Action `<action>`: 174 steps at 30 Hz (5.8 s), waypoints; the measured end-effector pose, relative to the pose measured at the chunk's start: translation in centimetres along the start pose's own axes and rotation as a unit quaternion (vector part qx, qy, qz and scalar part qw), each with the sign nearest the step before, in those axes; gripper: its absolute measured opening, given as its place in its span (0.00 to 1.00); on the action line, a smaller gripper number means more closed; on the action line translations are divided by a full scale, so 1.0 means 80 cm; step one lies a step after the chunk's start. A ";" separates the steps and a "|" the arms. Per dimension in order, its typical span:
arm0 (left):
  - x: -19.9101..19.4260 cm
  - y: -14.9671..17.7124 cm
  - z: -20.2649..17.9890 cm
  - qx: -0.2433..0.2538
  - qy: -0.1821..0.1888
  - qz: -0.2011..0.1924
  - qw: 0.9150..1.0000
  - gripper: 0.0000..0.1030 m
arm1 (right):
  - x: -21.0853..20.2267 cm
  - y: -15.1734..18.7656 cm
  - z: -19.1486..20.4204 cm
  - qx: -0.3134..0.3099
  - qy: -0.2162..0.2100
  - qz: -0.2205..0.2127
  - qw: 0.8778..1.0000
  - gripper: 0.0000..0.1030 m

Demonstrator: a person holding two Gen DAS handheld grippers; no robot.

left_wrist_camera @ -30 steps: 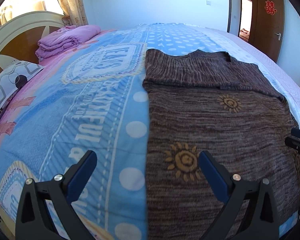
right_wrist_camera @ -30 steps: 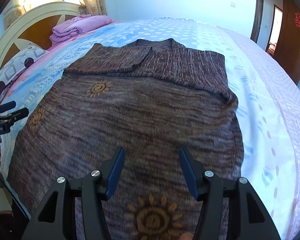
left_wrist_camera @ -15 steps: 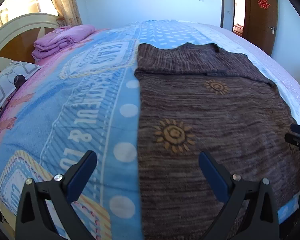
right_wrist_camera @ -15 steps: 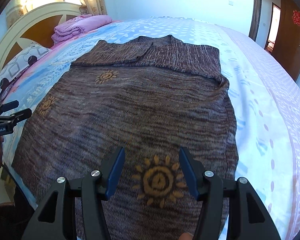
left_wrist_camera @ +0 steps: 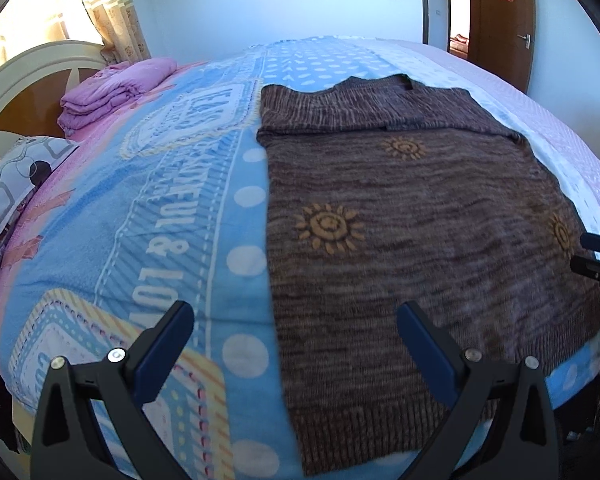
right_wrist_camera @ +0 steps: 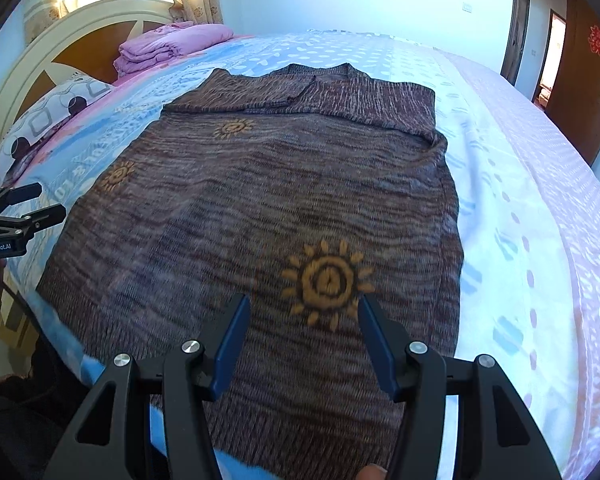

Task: Fold small clothes
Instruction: 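Lift both tools away from the folded sweater, then close the left tool on the sweater hem while the right tool grasps the hem, then lift the hem with both tools and fold it over toward the collar, then open both tools and release the folded hem onto the sweater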

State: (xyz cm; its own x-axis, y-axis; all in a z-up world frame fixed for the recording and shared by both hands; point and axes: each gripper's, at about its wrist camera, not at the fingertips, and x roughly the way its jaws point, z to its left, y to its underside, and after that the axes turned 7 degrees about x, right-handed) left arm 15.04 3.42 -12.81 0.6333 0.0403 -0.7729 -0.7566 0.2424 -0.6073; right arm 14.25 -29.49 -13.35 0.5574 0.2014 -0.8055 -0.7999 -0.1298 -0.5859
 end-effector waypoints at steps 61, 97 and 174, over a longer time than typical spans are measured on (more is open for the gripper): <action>-0.042 0.061 0.020 -0.031 0.089 -0.013 0.996 0.08 | -0.095 0.080 -0.083 0.100 -0.074 -0.044 0.991 0.06; -0.040 -0.061 0.056 -0.042 0.070 -0.098 0.992 0.08 | -0.111 -0.048 -0.102 0.118 -0.091 -0.132 0.980 0.06; 0.222 -0.250 0.113 -0.016 -0.103 -0.033 0.994 0.85 | 0.168 -0.308 -0.182 0.087 0.033 -0.034 0.995 0.63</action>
State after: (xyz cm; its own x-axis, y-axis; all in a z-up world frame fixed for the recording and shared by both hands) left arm 42.91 8.04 -12.72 0.6995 0.2241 -0.6786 -0.7146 0.2196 -0.6641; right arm 44.71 -37.74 -10.99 0.6201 0.1388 -0.7721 -0.7832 0.0530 -0.6195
